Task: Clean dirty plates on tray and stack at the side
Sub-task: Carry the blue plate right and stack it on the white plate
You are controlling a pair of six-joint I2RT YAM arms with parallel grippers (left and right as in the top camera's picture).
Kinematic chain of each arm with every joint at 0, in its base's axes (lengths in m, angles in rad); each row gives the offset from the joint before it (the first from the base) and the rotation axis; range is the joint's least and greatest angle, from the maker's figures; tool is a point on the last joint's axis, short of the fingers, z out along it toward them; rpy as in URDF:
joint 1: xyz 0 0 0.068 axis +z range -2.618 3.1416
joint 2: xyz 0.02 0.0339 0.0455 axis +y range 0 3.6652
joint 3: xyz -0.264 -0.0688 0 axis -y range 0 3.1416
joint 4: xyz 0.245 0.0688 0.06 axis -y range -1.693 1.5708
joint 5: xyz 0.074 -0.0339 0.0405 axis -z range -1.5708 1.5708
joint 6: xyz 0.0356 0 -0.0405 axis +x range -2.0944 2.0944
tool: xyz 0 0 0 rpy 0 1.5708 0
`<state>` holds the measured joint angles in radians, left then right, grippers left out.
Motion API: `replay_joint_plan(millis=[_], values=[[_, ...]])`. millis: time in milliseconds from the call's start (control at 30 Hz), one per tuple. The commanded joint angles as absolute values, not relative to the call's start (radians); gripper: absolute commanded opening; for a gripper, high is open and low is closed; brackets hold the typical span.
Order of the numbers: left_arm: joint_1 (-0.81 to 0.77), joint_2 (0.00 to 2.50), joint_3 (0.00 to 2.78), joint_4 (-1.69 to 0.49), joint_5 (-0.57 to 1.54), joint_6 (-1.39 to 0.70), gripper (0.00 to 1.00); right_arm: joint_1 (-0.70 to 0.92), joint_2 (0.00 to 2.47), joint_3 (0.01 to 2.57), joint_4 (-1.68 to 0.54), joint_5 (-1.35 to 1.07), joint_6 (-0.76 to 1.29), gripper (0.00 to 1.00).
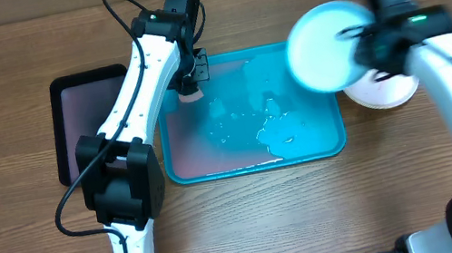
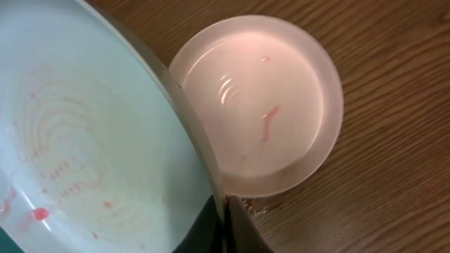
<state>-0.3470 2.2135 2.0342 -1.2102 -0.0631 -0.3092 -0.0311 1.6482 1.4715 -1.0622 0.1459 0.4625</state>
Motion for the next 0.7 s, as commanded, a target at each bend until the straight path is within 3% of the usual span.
replay_joint_plan(millis=[0,200,467,500,533,567,667], values=[[-0.347,2.221,2.030,-1.202,-0.051,-0.322,0.04,-0.202,1.641,1.408,-1.009,-0.075,0.384,0.04],[-0.347,2.221,2.030,-1.201,-0.051,-0.322,0.04,-0.378,1.718,1.258,-0.856,-0.169,0.385,0.04],[-0.347,2.221,2.030,-1.204,-0.052,-0.322,0.04,-0.392,1.815,1.190,-0.749,-0.184,0.385,0.04],[-0.347,2.221,2.030,-1.208,-0.057,-0.316,0.04,-0.392,1.815,1.190,-0.749,-0.189,0.387,0.19],[-0.347,2.221,2.030,-1.210,-0.065,-0.311,0.04,-0.392,1.814,1.194,-0.749,-0.204,0.388,0.46],[-0.344,2.220,2.032,-1.214,-0.078,-0.311,0.04,-0.392,1.814,1.203,-0.752,-0.222,0.388,0.62],[-0.323,2.207,2.061,-1.258,-0.108,-0.311,0.04,-0.392,1.812,1.267,-0.802,-0.300,0.388,0.70]])
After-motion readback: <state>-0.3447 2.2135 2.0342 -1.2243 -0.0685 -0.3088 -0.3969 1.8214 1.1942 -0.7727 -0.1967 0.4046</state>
